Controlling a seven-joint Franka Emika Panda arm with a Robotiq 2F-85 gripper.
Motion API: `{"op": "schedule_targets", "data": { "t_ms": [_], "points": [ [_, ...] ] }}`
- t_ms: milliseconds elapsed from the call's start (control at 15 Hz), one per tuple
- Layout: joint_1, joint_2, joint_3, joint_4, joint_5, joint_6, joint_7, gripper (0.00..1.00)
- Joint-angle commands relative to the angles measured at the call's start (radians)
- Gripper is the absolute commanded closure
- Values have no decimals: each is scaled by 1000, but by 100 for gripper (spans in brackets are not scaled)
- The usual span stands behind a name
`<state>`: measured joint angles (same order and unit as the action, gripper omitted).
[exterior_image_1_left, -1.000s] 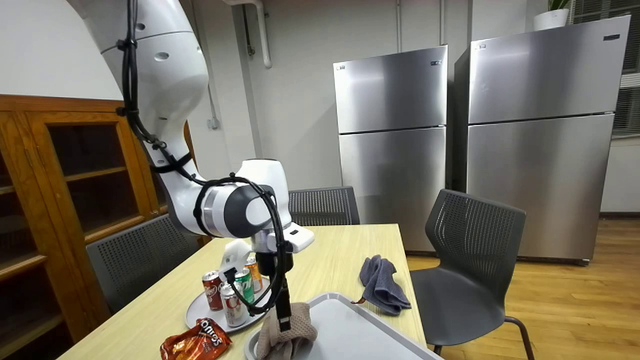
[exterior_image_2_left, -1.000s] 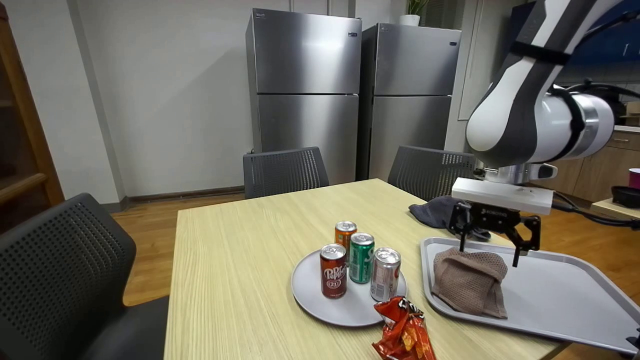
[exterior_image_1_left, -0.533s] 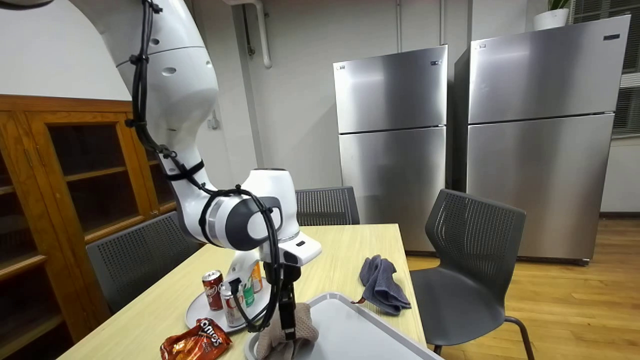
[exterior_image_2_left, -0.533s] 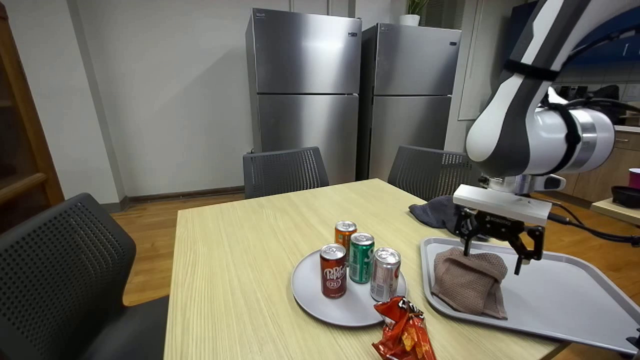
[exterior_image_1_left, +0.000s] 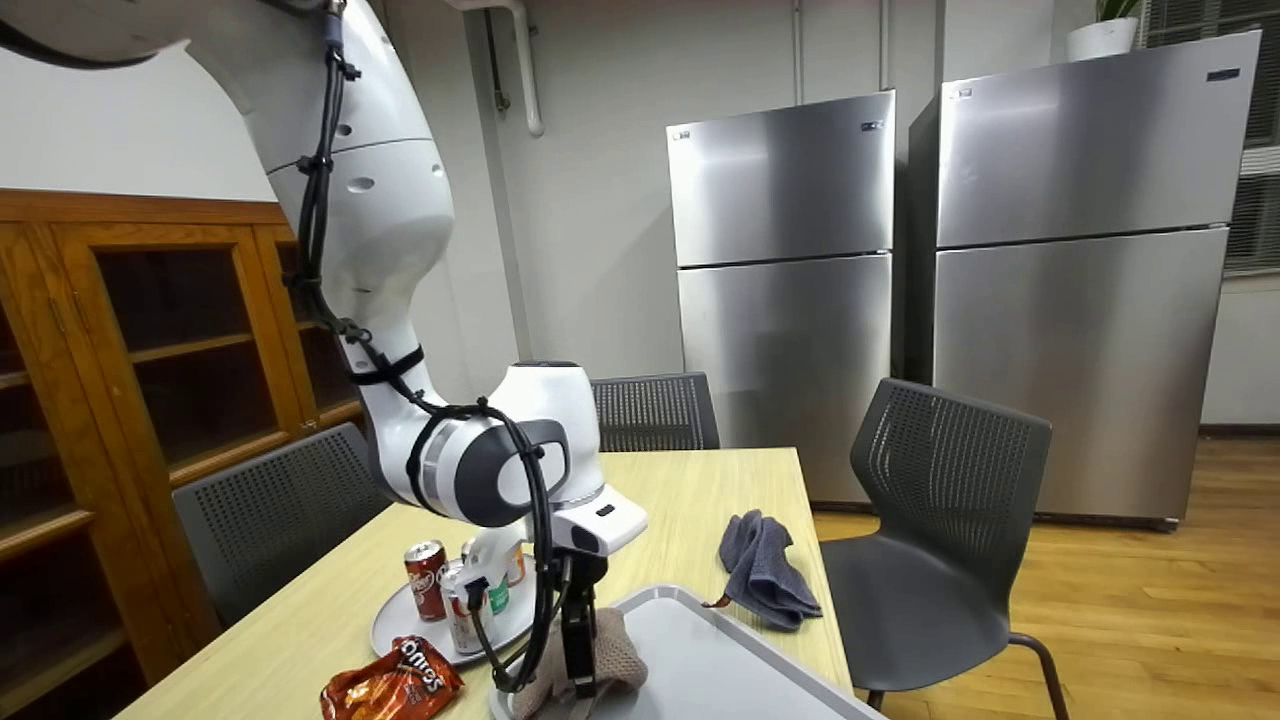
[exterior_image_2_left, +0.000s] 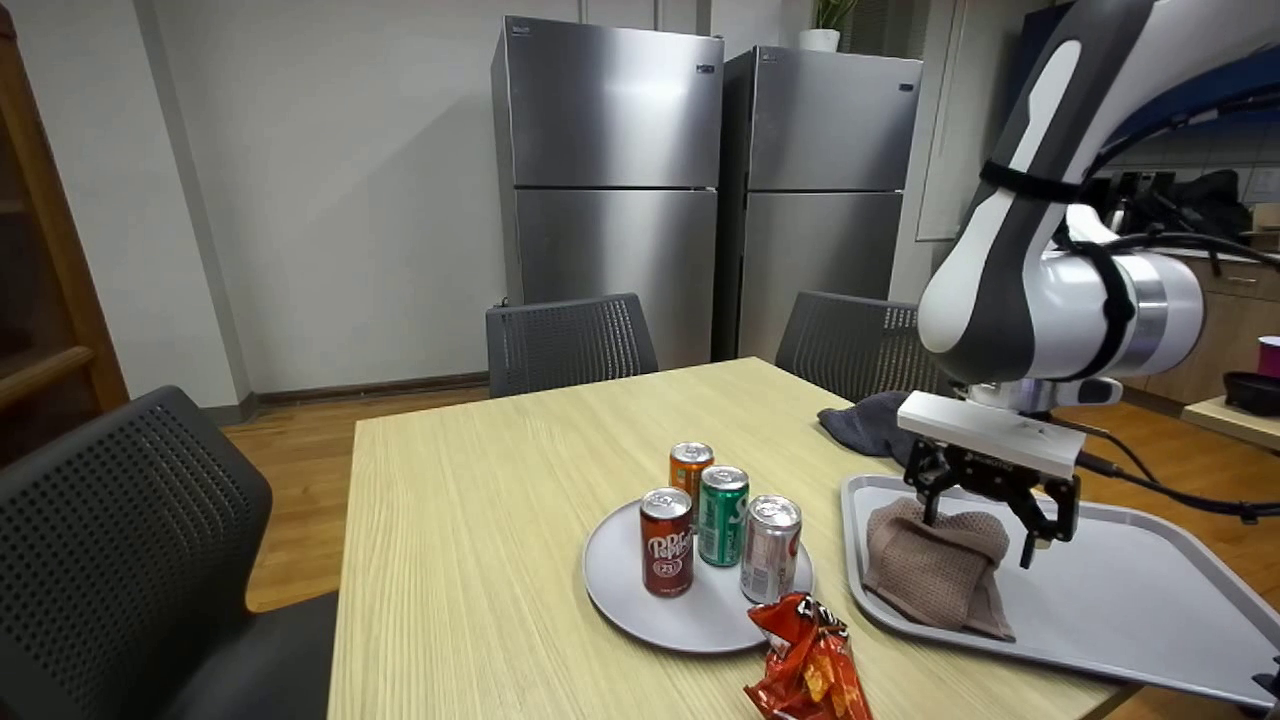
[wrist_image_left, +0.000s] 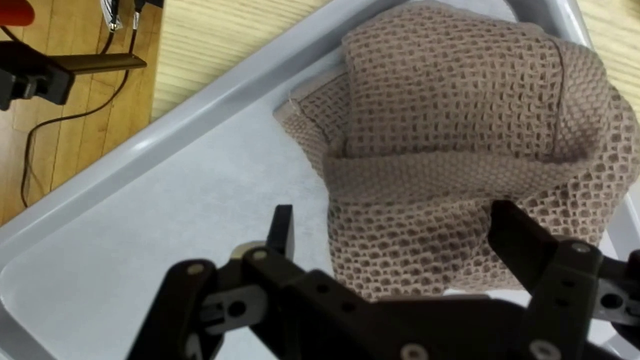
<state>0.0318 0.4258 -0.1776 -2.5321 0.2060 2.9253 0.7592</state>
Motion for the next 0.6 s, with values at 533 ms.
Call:
{"op": "schedule_targets", "data": {
  "t_ms": [533],
  "points": [
    [-15,73,32,52,51,32,-34,0]
  ]
}}
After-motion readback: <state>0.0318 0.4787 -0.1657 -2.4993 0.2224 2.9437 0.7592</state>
